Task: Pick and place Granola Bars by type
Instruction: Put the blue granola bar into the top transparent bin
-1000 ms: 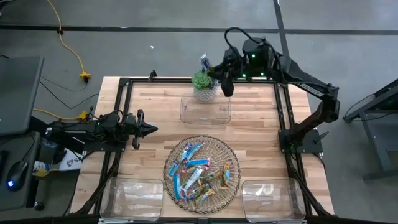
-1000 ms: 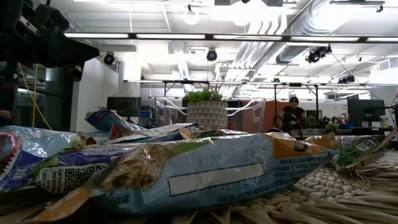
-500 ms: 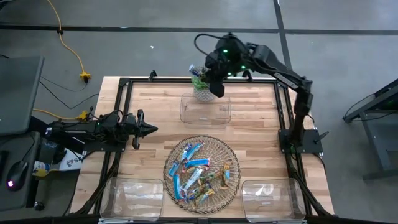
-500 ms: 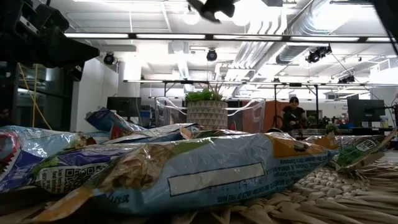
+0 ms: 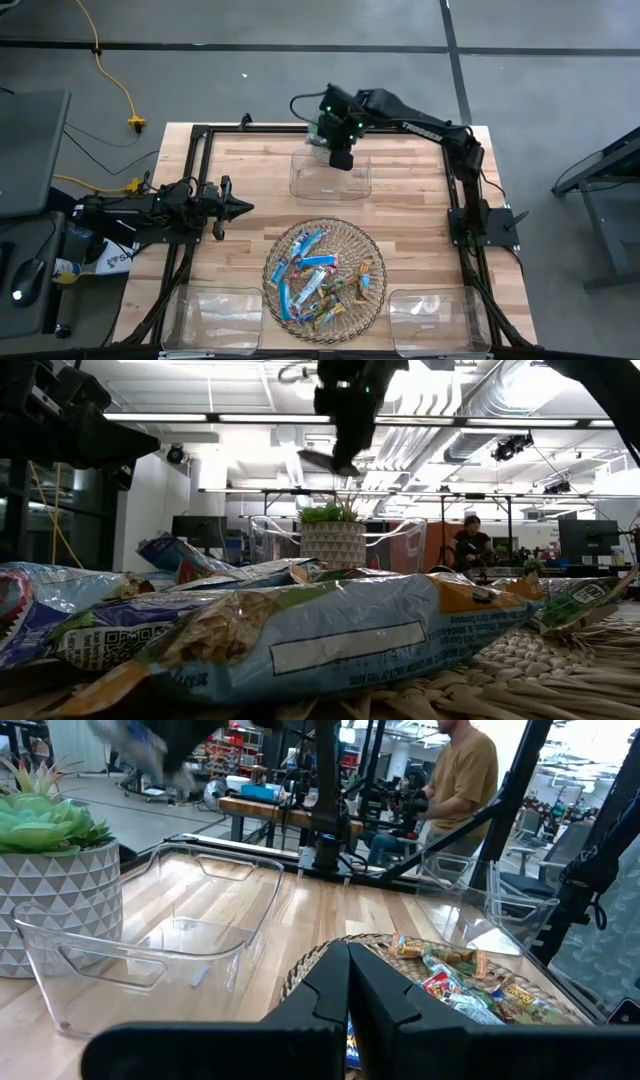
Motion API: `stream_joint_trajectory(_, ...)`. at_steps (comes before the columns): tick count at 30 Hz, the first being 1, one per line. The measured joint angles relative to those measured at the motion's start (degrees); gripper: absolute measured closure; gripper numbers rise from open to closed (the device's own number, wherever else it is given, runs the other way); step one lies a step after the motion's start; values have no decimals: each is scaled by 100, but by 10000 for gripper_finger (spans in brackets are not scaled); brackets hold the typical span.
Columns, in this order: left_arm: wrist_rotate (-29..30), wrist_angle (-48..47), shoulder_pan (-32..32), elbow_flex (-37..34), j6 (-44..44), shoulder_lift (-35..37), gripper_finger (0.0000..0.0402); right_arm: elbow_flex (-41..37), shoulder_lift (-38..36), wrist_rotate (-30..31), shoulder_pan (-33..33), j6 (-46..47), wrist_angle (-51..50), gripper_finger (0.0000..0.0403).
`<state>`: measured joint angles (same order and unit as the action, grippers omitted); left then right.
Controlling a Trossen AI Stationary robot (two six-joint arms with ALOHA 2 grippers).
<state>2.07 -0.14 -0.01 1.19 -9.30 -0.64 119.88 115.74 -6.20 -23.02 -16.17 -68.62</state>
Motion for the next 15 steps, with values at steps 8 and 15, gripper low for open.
stream_joint_trajectory(8,0,0,-1,0,-1,-1,401,-1448,0,-34,122,-84,746,344)
stream_joint_trajectory(15,0,0,-1,2,0,-1,401,-2539,0,-37,314,-87,1780,344)
